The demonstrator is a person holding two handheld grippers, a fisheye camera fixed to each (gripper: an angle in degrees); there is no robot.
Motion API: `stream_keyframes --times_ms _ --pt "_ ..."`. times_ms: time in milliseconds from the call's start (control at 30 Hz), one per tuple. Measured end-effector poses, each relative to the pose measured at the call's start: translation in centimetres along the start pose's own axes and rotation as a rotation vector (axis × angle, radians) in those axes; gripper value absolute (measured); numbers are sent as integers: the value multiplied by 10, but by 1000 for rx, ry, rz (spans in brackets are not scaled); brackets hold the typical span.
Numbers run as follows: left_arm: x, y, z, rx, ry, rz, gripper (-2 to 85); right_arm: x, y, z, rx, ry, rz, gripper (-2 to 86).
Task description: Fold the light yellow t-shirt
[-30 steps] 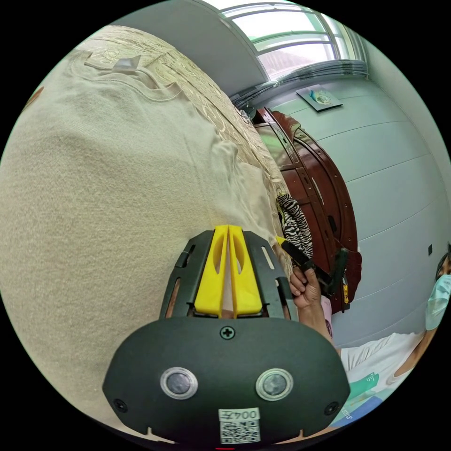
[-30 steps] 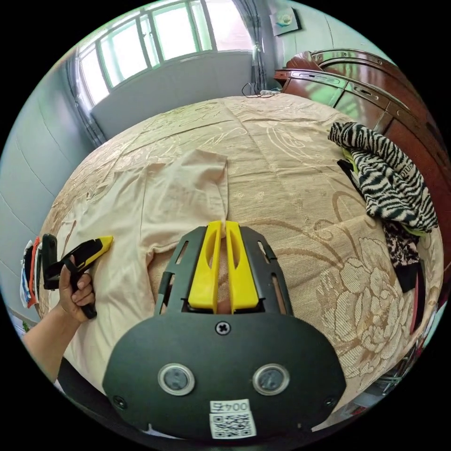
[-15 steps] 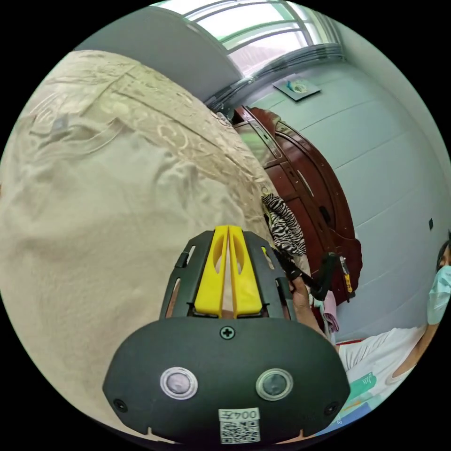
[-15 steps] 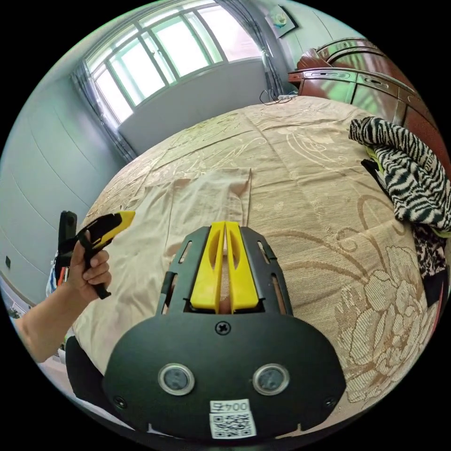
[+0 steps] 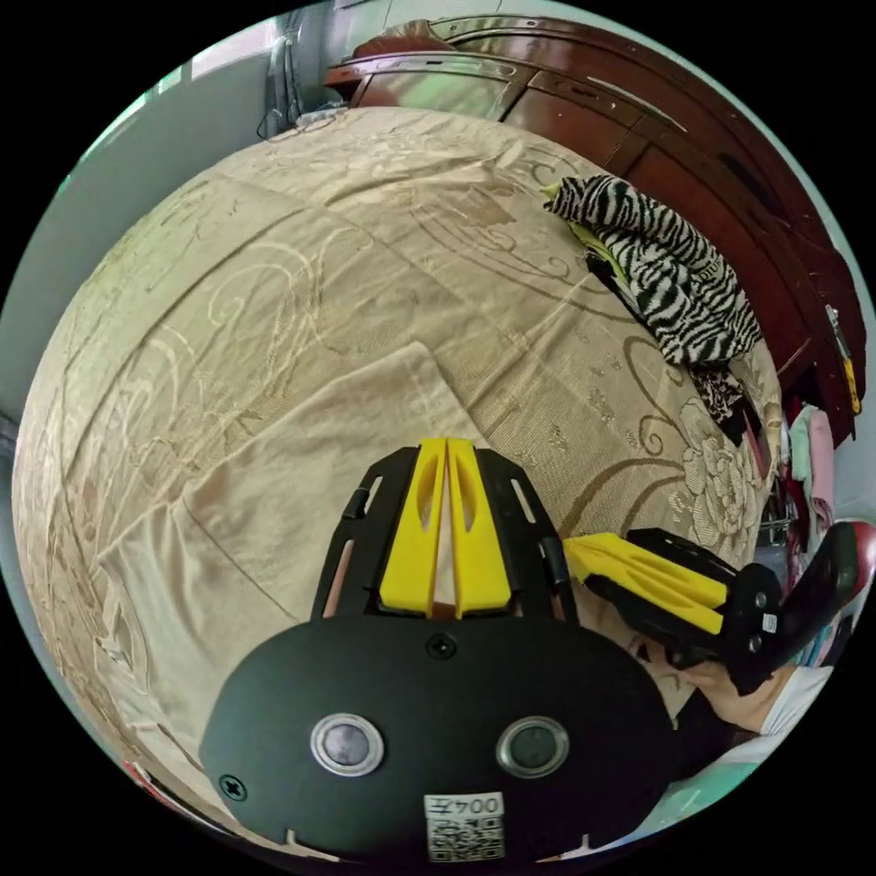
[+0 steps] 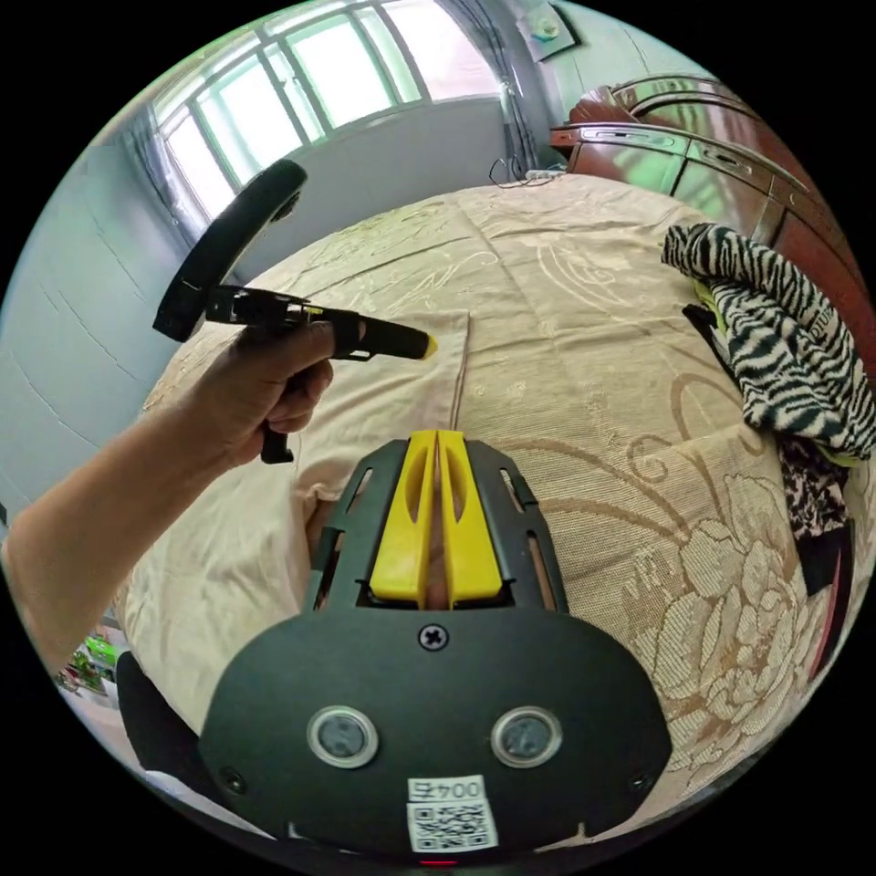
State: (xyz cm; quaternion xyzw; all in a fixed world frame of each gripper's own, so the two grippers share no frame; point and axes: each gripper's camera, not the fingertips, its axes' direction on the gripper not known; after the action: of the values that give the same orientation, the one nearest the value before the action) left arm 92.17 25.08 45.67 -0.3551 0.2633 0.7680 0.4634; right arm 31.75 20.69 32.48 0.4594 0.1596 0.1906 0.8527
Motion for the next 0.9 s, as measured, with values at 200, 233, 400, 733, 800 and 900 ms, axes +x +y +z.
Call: stream_keyframes --times_ms 200,233,400,733,800,900 --pt "-47 -35 -22 -57 82 46 9 10 -2 1 -66 -1 68 8" --pt "-66 -43 -45 -1 94 41 11 12 -1 -1 -64 11 81 12" --pt "-147 -80 -85 19 69 66 24 38 11 -10 -47 -137 241 111" --pt "-248 -97 -75 -120 -90 343 104 -16 7 -7 -72 29 63 137" --pt "-272 -89 -68 -139 -114 364 105 -24 5 -6 -77 63 50 133" --pt "-326 -68 -60 -158 -160 382 103 -28 2 -7 -83 71 54 129"
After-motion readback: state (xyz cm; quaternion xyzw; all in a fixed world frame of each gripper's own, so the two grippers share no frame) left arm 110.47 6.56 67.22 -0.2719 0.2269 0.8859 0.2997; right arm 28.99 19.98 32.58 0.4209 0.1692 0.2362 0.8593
